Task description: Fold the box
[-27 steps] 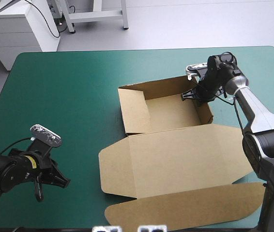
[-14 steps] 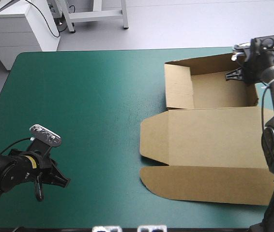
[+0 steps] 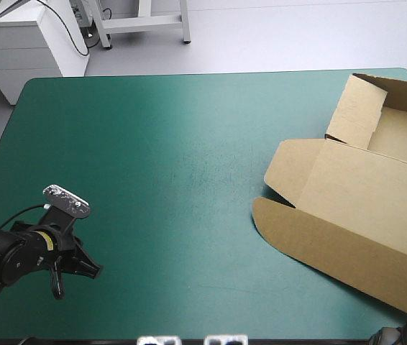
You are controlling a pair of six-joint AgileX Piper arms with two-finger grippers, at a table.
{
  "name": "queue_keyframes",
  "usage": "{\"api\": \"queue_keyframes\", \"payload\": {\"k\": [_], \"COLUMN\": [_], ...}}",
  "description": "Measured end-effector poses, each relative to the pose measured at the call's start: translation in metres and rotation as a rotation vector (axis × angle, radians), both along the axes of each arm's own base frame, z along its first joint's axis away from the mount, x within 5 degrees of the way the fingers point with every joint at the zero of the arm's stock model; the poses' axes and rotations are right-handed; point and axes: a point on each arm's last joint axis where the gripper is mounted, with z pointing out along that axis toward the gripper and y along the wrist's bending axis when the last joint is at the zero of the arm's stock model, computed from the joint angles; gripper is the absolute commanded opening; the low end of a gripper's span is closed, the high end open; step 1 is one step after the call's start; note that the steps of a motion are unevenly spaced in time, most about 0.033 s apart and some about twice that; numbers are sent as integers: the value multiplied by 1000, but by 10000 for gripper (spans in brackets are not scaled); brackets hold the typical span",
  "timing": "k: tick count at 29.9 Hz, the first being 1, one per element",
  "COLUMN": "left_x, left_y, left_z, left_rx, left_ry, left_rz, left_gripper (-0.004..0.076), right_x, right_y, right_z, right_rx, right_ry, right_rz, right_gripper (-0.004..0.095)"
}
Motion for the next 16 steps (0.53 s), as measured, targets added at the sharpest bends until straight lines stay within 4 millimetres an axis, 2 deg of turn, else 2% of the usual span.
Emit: {"api": "queue_keyframes", "payload": {"k": [2, 3, 5, 8, 10, 11, 16], "left_x": [0, 0, 0, 0, 0, 0, 0], "left_y": [0, 0, 0, 0, 0, 0, 0], "left_z": [0, 0, 0, 0, 0, 0, 0], "left_rx": [0, 1, 2, 2, 2, 0, -4], "left_ry": [0, 0, -1, -1, -1, 0, 2], "left_rz": [0, 0, 0, 0, 0, 4, 14], "left_gripper": [-8, -8, -8, -8, -8, -8, -8], "right_x": [-1, 0, 1, 4, 5, 5, 4], "right_y": [-1, -1, 2, 6, 7, 7, 6], "right_z": [0, 0, 0, 0, 0, 0, 0], "right_rx": [-2, 1, 20, 56, 68, 69, 65], "right_ry": [2, 0, -12, -36, -44, -45, -41], "right_rz": [2, 11, 47, 76, 80, 77, 56], "right_gripper": [138, 220, 408, 759, 909, 941, 925]}}
